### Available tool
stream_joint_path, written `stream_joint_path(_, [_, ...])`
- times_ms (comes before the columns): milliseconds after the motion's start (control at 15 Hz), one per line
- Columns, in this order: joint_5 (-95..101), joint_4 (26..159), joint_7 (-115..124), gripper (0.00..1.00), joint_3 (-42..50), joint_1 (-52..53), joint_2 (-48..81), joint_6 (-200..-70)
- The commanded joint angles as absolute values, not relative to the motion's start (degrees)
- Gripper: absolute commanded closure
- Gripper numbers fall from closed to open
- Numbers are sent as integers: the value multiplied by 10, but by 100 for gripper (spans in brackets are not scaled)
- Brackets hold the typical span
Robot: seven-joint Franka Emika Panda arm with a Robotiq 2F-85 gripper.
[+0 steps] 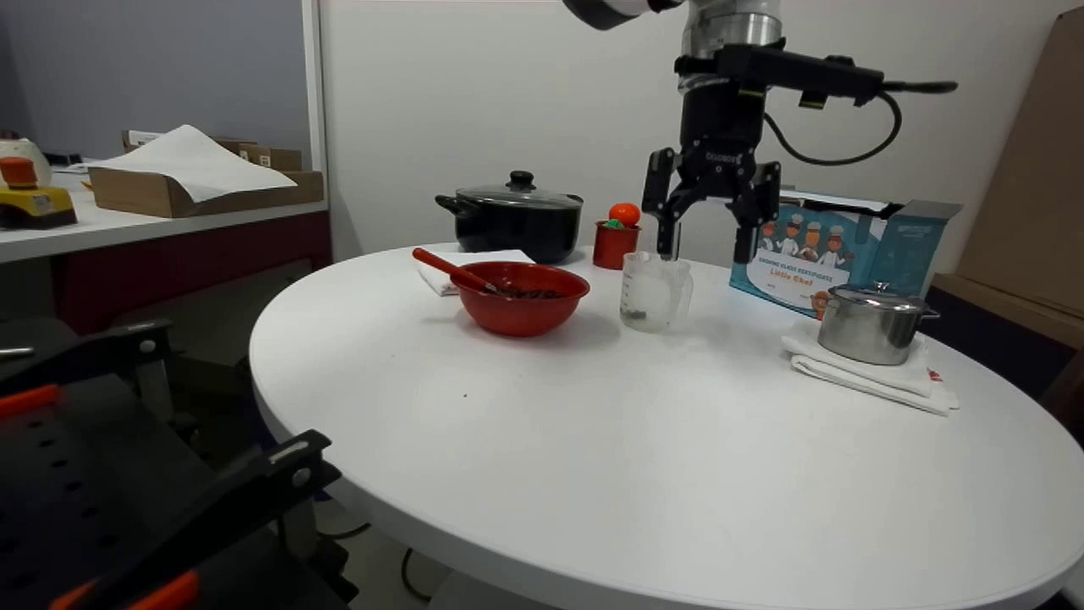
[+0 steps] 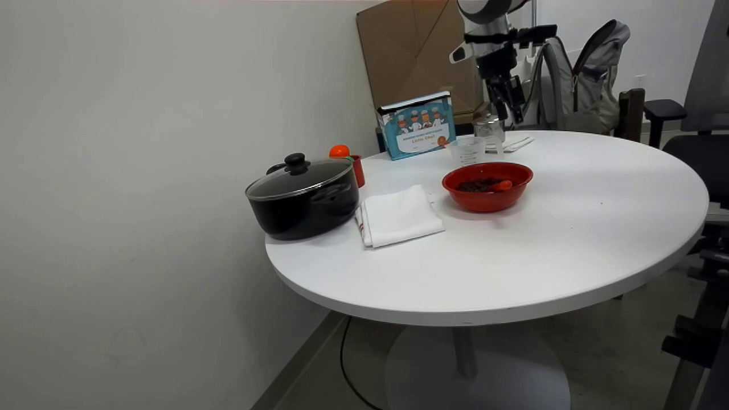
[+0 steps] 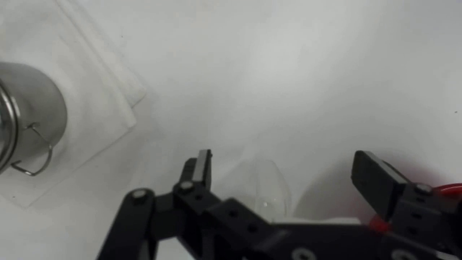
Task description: Pour the contents of the clear jar into the red bowl
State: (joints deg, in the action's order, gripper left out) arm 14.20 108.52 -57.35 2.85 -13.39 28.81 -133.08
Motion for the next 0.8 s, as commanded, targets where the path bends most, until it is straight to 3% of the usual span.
stream_joint_path(0, [141,1139,-622,0,26,-135,201,-1284])
stream_joint_path(733, [122,1262,-308,0,19,-49,26,-1237])
